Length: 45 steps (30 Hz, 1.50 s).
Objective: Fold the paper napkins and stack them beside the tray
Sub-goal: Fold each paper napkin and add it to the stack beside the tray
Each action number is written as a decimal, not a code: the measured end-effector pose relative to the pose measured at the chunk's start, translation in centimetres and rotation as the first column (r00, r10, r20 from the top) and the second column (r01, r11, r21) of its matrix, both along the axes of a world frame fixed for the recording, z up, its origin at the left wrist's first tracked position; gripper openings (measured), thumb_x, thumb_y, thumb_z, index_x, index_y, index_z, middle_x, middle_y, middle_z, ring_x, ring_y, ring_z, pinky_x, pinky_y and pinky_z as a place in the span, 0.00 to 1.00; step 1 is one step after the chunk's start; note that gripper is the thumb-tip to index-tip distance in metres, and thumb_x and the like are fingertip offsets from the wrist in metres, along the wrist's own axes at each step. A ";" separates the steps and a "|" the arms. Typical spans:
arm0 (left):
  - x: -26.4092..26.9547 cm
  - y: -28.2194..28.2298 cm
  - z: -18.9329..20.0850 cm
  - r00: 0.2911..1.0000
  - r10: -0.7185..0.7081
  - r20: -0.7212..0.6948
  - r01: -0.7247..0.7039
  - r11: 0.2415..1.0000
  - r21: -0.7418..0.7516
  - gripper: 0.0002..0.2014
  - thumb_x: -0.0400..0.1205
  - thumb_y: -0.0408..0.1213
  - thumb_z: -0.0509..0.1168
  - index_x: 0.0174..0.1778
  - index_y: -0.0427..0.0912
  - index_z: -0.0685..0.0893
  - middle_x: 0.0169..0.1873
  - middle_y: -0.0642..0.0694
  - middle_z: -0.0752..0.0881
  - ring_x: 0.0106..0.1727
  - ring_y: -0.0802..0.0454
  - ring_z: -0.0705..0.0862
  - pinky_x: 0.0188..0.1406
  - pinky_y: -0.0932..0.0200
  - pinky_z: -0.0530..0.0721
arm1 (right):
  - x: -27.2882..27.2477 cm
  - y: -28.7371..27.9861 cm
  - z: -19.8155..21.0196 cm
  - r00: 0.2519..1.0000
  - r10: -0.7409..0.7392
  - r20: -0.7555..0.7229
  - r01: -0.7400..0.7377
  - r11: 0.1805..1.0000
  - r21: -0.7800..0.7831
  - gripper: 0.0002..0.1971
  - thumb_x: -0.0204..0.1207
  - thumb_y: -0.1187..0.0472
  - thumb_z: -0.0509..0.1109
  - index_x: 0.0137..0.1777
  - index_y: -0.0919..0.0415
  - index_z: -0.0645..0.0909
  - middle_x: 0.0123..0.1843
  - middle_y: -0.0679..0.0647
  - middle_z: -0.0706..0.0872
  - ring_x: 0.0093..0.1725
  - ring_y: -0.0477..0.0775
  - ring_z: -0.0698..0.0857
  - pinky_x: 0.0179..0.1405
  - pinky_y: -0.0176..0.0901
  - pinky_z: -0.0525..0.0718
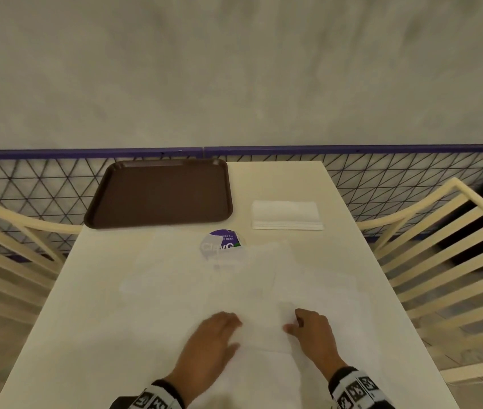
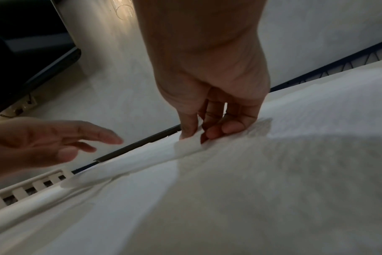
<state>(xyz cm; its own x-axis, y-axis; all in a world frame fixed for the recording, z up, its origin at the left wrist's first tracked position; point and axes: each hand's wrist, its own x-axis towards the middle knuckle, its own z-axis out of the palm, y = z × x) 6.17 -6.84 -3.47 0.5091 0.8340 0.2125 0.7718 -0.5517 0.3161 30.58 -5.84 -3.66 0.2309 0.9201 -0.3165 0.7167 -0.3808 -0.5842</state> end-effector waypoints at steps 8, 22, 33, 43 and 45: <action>0.2 -0.9 -4.9 0.873 -0.293 -0.389 0.235 0.953 -0.190 0.34 0.84 0.61 0.35 0.82 0.45 0.44 0.83 0.45 0.43 0.83 0.42 0.40 0.76 0.51 0.44 | -1.4 -2.3 0.8 0.895 0.152 0.419 -0.337 0.846 0.414 0.21 0.76 0.48 0.62 0.68 0.51 0.72 0.65 0.48 0.80 0.68 0.50 0.68 0.67 0.43 0.67; -6.0 -0.8 -3.6 0.941 -0.080 -0.328 0.093 0.995 0.024 0.31 0.88 0.52 0.34 0.67 0.45 0.81 0.72 0.45 0.76 0.83 0.48 0.47 0.76 0.55 0.49 | 2.9 -6.3 -4.5 0.577 0.532 0.619 -0.656 0.754 -0.036 0.30 0.83 0.41 0.39 0.82 0.54 0.44 0.85 0.50 0.42 0.83 0.47 0.43 0.76 0.44 0.44; 3.9 8.3 2.6 0.940 -0.168 -0.297 0.035 0.913 -0.406 0.37 0.72 0.49 0.73 0.75 0.47 0.65 0.69 0.50 0.72 0.69 0.49 0.69 0.64 0.55 0.66 | 2.7 -5.7 -3.8 0.506 0.547 0.667 -0.611 0.773 -0.170 0.31 0.83 0.41 0.36 0.82 0.55 0.41 0.85 0.52 0.41 0.83 0.49 0.41 0.78 0.45 0.39; 2.0 8.6 2.6 0.968 -0.048 -0.248 -0.106 0.813 -0.572 0.29 0.65 0.45 0.78 0.57 0.50 0.71 0.57 0.49 0.70 0.57 0.47 0.74 0.52 0.57 0.72 | 2.4 -6.4 -3.6 0.587 0.624 0.516 -0.537 0.776 -0.329 0.34 0.81 0.37 0.36 0.82 0.54 0.41 0.85 0.51 0.41 0.83 0.48 0.41 0.78 0.44 0.40; 2.2 8.4 3.3 0.954 -0.024 -0.297 -0.151 0.820 -0.552 0.35 0.66 0.46 0.78 0.66 0.48 0.68 0.61 0.48 0.73 0.59 0.46 0.76 0.57 0.57 0.71 | 2.7 -7.4 -4.1 0.618 0.664 0.421 -0.544 0.748 -0.381 0.35 0.80 0.36 0.35 0.82 0.53 0.41 0.85 0.50 0.42 0.83 0.48 0.41 0.78 0.43 0.40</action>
